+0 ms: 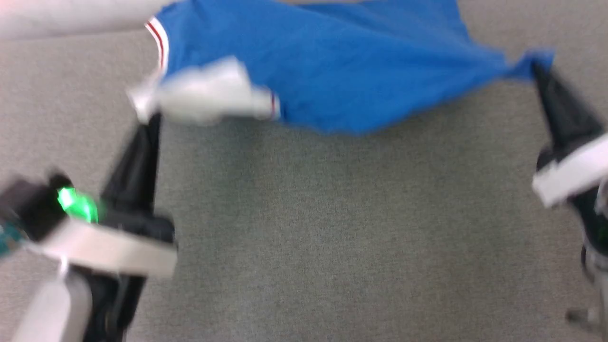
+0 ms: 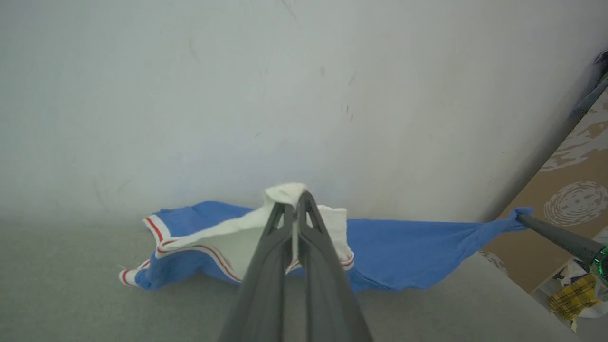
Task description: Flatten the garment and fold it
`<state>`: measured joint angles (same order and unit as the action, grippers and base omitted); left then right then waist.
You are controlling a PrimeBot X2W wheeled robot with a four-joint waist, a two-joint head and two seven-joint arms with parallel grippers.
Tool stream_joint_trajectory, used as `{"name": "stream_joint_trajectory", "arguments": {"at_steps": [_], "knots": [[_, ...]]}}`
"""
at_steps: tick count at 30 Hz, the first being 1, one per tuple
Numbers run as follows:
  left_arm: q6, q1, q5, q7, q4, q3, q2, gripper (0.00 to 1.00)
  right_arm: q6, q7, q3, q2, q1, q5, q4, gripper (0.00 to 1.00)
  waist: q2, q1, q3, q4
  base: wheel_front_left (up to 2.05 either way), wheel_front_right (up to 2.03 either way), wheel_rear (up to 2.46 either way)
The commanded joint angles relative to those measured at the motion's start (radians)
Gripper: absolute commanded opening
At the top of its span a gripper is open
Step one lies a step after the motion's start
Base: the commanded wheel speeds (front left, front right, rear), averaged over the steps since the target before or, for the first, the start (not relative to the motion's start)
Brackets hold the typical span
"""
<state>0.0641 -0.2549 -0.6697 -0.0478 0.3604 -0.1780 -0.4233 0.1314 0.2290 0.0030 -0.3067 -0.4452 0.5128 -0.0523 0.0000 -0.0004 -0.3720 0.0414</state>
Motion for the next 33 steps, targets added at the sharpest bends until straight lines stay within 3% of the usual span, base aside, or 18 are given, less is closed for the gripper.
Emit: {"name": "stream_joint_trajectory", "arguments": {"at_steps": [1, 9, 16, 20, 28, 33], "knots": [[0.013, 0.114, -0.007, 0.021, 0.006, -0.001, -0.028, 0.0, -0.001, 0.015, -0.01, 0.007, 0.097, 0.019, -0.041, 0.0, 0.0, 0.0004, 0.087, -0.006, 0.0, 0.0, 0.0], [-0.002, 0.425, -0.171, 0.13, 0.047, -0.031, -0.05, 0.0, -0.001, 0.124, -0.013, -0.021, 0.393, 0.093, -0.098, 0.0, 0.0, 0.0004, 0.213, -0.007, 0.0, 0.0, 0.0], [-0.022, 0.592, -0.352, 0.242, 0.128, -0.039, -0.077, 0.0, -0.001, 0.188, -0.001, -0.096, 0.564, 0.15, -0.137, 0.0, 0.0, 0.0004, 0.276, -0.021, 0.0, 0.0, 0.0], [-0.019, 0.689, -0.436, 0.275, 0.182, -0.013, -0.099, 0.0, -0.001, 0.253, -0.022, -0.105, 0.68, 0.211, -0.152, 0.0, 0.0, 0.0004, 0.307, -0.037, 0.0, 0.0, 0.0], [-0.02, 0.86, -0.518, 0.26, 0.276, 0.07, -0.126, 0.0, -0.001, 0.429, -0.128, -0.095, 0.882, 0.267, -0.211, 0.0, 0.0, 0.0004, 0.361, -0.066, 0.0, 0.0, 0.0], [-0.021, 0.9, -0.48, 0.235, 0.327, 0.108, -0.148, 0.0, -0.001, 0.473, -0.189, -0.048, 0.939, 0.275, -0.305, 0.0, 0.0, 0.0004, 0.371, -0.079, 0.0, 0.0, 0.0]]}}
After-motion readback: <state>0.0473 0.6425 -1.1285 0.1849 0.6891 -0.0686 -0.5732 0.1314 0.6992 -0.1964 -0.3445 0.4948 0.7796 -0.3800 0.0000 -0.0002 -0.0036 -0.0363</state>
